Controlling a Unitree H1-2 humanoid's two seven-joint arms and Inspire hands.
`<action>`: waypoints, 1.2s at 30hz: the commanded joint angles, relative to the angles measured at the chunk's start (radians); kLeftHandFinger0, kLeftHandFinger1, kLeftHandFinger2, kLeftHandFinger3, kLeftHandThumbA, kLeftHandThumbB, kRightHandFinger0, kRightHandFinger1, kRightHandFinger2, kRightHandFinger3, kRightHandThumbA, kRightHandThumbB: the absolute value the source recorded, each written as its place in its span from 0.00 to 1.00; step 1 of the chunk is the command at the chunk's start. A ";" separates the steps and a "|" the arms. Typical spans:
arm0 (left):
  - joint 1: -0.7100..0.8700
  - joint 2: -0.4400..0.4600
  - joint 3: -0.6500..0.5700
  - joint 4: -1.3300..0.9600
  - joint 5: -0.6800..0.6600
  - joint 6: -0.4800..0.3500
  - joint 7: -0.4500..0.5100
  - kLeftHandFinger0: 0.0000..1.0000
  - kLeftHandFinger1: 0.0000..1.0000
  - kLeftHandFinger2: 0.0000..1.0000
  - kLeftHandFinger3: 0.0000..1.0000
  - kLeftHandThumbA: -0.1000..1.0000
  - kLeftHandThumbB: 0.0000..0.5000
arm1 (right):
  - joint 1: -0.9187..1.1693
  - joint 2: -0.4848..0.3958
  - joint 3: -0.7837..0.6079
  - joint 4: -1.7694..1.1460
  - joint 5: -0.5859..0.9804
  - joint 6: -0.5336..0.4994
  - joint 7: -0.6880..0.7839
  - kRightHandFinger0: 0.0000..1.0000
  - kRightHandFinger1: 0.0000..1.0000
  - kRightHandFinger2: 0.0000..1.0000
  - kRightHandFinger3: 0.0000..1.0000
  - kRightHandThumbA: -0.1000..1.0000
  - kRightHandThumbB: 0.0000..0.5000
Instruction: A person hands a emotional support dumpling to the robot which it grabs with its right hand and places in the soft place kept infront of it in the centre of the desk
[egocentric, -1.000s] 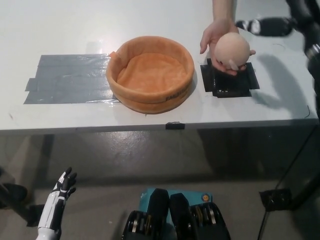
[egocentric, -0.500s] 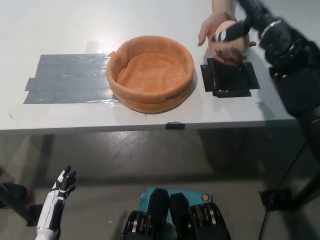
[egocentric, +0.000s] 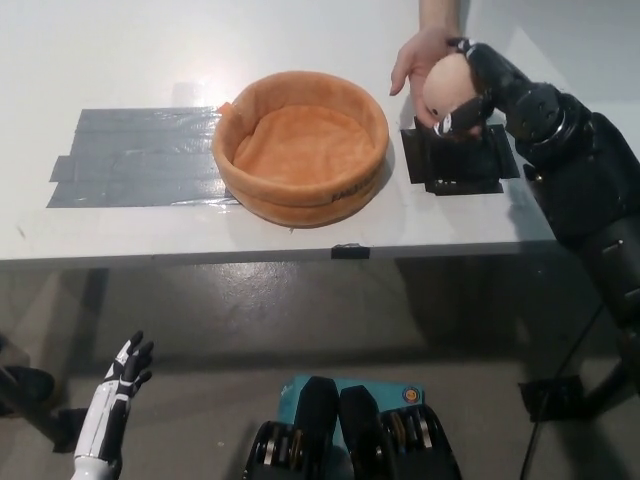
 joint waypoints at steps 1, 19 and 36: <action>-0.015 0.002 -0.001 -0.025 -0.011 -0.024 -0.006 1.00 1.00 1.00 1.00 1.00 0.98 | -0.077 -0.012 0.004 0.021 -0.003 -0.029 -0.032 1.00 1.00 1.00 1.00 0.98 0.77; -0.036 0.010 -0.002 -0.014 -0.013 -0.020 -0.013 1.00 1.00 1.00 1.00 1.00 0.97 | -0.082 0.023 -0.071 0.152 0.033 -0.173 -0.318 0.00 0.25 0.56 0.37 0.13 0.30; -0.051 0.014 -0.001 -0.025 -0.006 -0.002 -0.010 1.00 1.00 1.00 1.00 1.00 1.00 | -0.074 0.047 -0.199 0.050 0.131 -0.220 -0.346 0.05 0.33 0.54 0.28 0.22 0.40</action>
